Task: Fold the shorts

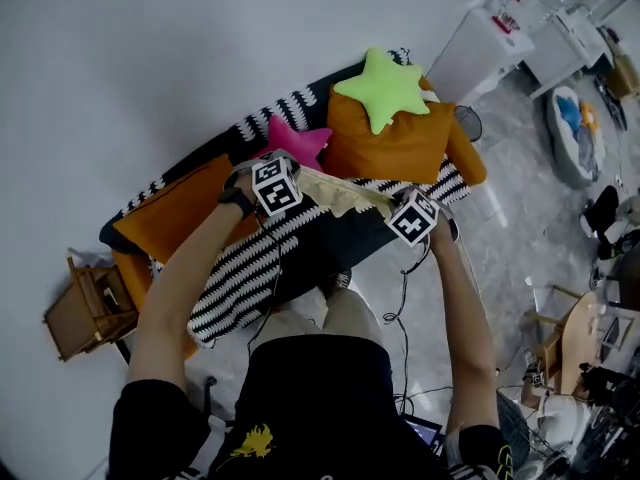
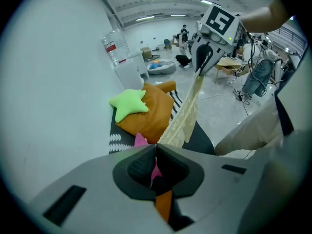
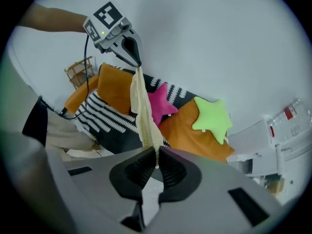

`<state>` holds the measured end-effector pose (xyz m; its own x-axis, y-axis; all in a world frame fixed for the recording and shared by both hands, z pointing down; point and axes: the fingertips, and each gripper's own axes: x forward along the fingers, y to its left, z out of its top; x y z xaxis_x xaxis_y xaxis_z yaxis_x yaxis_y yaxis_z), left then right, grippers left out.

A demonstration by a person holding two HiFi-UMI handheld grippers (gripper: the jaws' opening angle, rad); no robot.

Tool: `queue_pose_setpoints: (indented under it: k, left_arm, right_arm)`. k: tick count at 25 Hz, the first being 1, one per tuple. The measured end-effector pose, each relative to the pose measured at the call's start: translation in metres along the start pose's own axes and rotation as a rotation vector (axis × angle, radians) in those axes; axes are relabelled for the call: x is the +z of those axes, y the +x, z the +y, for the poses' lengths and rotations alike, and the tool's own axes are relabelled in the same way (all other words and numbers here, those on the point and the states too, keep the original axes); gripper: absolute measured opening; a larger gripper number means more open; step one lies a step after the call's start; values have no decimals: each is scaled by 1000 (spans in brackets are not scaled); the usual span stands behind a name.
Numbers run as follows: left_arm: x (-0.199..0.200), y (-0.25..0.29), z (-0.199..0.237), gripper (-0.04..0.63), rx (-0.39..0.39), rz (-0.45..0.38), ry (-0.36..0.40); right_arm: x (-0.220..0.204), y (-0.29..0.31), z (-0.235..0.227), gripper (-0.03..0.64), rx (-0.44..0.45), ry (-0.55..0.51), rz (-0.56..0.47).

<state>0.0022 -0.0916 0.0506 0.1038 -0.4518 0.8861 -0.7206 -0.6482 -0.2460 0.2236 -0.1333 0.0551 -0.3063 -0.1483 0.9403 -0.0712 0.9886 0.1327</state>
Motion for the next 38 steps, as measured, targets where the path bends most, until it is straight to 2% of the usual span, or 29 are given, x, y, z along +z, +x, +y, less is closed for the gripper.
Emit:
queue_pose_setpoints:
  k: [4,7,9,11,13,14,18,20,22,26,27,29,31,34,36,38]
  left_arm:
    - [-12,21,-25,18,-45,-43,98]
    - [-60,51,-53,18,-53,-84,180]
    - [-107,79,-70,20,-50,-98,197]
    - [-166,112,-93,20,-65,-95,131]
    - [-235,149,-122,20,-96,-65,37]
    - [-269,168,-135,20,-104,-43,16]
    - [-401,235,-173,20,-86,47,21]
    - [-456,251,-201,20,-93,86,-10]
    - [-495,259,-215,20,-85,103,-49]
    - [-546,247,-219,21,-33,104,-160]
    - [-557,245,-225,22,-36,121,-184]
    - [-579,242,-246,144,-72,166,-222]
    - [-592,238,-275,186,-112,188,-304]
    - [-584,226,-326,209,-156,145,-524]
    - [-566,218,-370,212,-199,99,-668]
    - [-551,216,-410,226,-212,87,-746]
  right_arm:
    - [-19,8,45,37,-28,109,5]
    - [-24,48,108,37,-74,160,15]
    - [-23,96,157,37,-106,216,-5]
    - [-26,157,220,38,-93,264,-12]
    - [-26,222,288,37,-39,288,6]
    - [-22,256,319,37,-6,299,15]
    - [4,376,426,37,126,298,37]
    - [9,408,482,37,197,269,56]
    - [17,431,523,35,255,252,64]
    - [51,454,578,35,303,248,7]
    - [58,457,594,58,344,243,-18]
    - [62,459,634,408,491,205,-24]
    - [55,453,660,410,580,137,-4]
    - [36,433,656,408,586,63,-40]
    - [6,423,632,363,549,107,-68]
    - [-40,423,589,304,467,208,-58]
